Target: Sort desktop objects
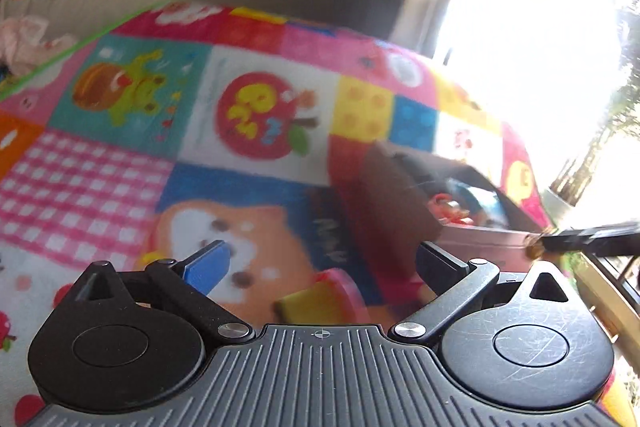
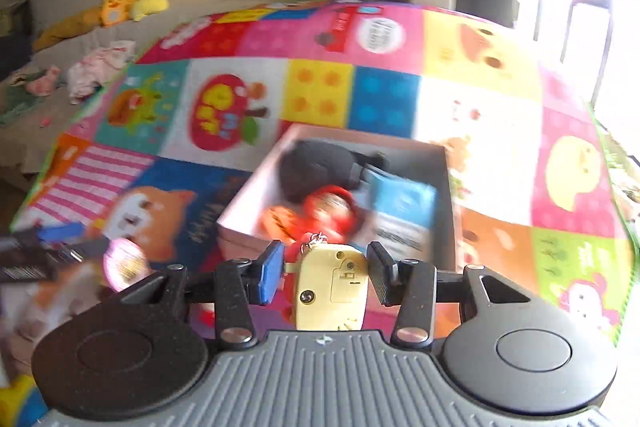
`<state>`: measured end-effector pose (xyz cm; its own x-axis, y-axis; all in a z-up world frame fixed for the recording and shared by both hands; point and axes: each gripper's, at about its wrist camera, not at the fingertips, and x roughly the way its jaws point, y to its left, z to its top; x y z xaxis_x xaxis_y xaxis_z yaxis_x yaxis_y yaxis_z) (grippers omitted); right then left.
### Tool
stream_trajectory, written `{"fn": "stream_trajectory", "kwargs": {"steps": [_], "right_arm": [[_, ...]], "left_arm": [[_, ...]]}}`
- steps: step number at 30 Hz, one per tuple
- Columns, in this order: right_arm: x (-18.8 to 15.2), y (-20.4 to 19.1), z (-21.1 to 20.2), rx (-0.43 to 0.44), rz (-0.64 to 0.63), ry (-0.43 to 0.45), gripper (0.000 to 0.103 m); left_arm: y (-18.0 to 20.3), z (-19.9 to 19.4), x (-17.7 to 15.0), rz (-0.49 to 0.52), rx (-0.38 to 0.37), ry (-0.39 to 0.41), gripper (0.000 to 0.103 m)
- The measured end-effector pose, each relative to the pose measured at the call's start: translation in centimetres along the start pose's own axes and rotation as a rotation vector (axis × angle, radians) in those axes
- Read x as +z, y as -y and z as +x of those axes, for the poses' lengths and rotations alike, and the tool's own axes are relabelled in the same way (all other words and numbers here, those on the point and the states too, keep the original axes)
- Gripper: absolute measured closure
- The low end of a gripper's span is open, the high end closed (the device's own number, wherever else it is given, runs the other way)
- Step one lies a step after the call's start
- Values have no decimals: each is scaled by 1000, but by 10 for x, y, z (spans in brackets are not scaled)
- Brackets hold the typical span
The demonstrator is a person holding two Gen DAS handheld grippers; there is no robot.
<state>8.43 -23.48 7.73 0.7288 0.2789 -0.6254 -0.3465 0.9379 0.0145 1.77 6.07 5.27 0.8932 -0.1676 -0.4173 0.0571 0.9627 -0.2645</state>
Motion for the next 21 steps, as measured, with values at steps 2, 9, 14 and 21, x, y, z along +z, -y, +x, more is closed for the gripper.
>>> {"fn": "stream_trajectory", "kwargs": {"steps": [2, 9, 14, 21], "right_arm": [[-11, 14, 12, 28, 64, -22, 58], [-44, 37, 26, 13, 144, -6, 57], [-64, 60, 2, -62, 170, 48, 39], [-86, 68, -10, -252, 100, 12, 35]], "left_arm": [[26, 3, 5, 74, -44, -10, 0], [88, 39, -13, 274, -96, -143, 0], [105, 66, -27, 330, -72, -208, 0], [105, 72, -32, 366, -43, -218, 0]]}}
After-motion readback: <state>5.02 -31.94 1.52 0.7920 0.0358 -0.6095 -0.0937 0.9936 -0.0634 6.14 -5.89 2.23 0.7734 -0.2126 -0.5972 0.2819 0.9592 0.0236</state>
